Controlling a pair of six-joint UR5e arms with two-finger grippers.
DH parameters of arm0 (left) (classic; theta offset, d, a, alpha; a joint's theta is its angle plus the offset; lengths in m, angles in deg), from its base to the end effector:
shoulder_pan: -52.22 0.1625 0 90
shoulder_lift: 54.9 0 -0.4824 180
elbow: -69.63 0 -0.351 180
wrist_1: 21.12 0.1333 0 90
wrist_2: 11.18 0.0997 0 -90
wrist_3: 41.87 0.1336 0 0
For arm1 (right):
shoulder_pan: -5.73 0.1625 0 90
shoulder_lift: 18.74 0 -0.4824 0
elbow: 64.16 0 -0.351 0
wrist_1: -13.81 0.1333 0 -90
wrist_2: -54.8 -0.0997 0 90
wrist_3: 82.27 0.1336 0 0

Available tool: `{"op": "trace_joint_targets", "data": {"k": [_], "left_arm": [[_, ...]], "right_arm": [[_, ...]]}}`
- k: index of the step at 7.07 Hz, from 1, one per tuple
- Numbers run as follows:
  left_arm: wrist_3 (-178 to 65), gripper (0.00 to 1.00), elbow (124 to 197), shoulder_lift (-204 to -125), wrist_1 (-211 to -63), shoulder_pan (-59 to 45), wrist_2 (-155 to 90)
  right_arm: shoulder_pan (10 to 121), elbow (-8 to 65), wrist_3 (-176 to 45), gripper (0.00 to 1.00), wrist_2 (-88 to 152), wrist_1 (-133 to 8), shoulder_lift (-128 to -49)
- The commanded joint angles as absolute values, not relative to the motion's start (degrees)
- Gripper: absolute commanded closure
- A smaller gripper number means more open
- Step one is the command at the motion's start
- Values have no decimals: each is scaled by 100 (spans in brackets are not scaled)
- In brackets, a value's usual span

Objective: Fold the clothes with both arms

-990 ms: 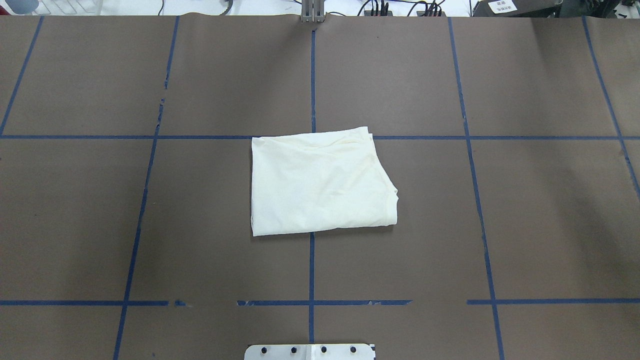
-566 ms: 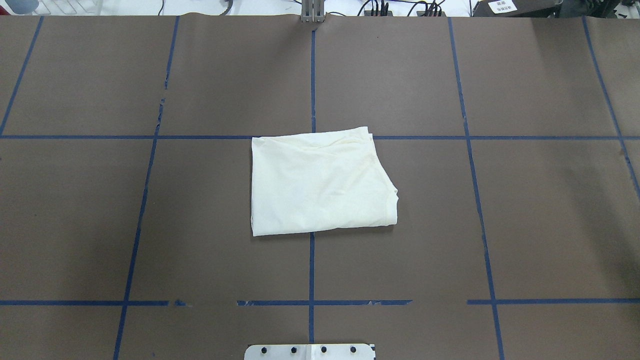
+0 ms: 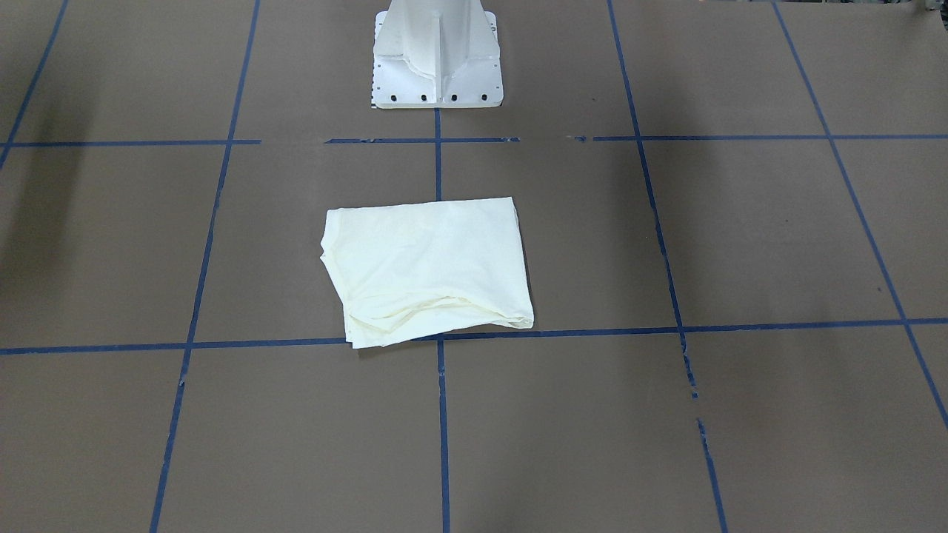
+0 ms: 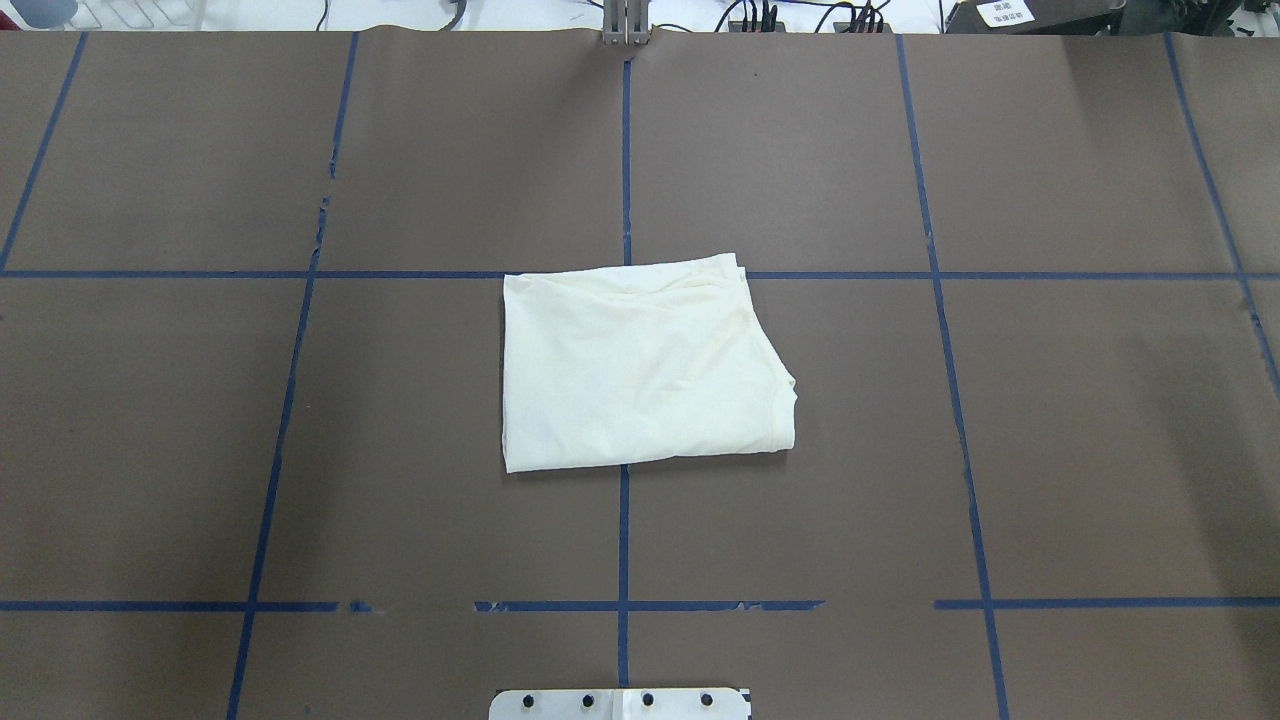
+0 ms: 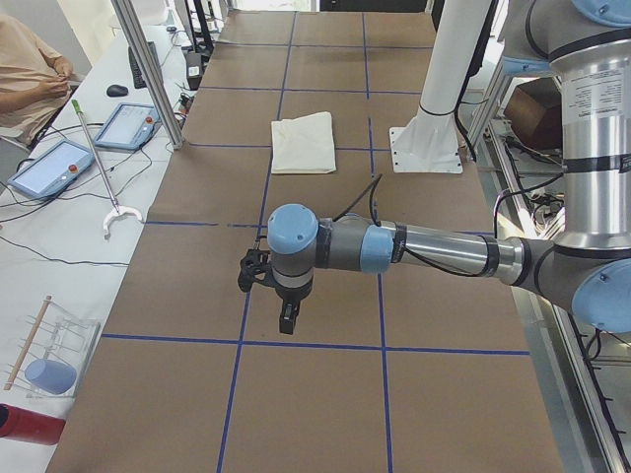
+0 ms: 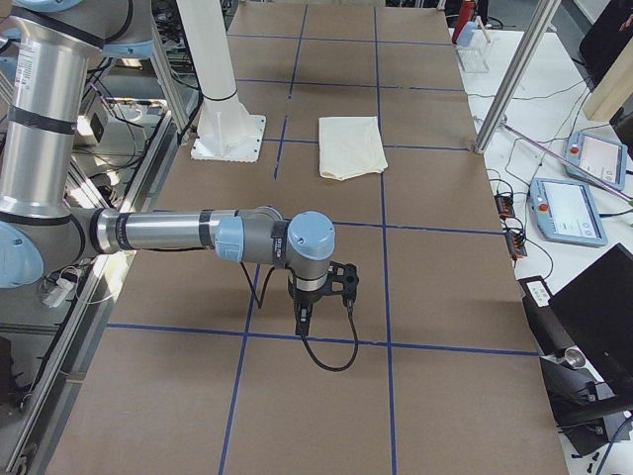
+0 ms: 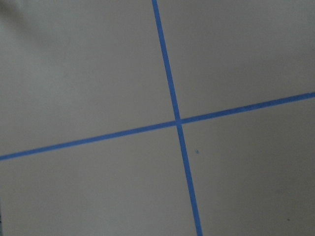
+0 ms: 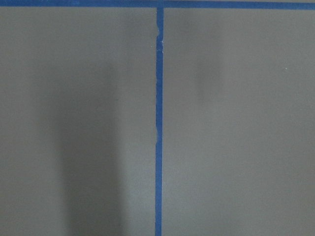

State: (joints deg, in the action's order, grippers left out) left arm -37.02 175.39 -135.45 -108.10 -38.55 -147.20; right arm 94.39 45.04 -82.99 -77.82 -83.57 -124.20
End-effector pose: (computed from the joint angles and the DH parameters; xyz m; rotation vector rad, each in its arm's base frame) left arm -0.0422 -0.3740 0.6867 0.0936 0.7996 0.0904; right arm 0.0355 -0.3158 0.7090 -0.0646 -0.7433 -0.0106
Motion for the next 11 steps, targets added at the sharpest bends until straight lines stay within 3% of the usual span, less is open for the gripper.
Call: {"op": "trace_joint_targets", "data": {"k": [1,11], "left_arm": [[-3730,0,17554,-13401,-10796,-3857,-14758],[-3739,0,17475,-13427,-10813,-3822,-14600]], "right_arm": [[9450,4517,-8288,0,-7791,-8357,-12438],[9450,4553,-8236,0,-7826,-8357,-12376]]}}
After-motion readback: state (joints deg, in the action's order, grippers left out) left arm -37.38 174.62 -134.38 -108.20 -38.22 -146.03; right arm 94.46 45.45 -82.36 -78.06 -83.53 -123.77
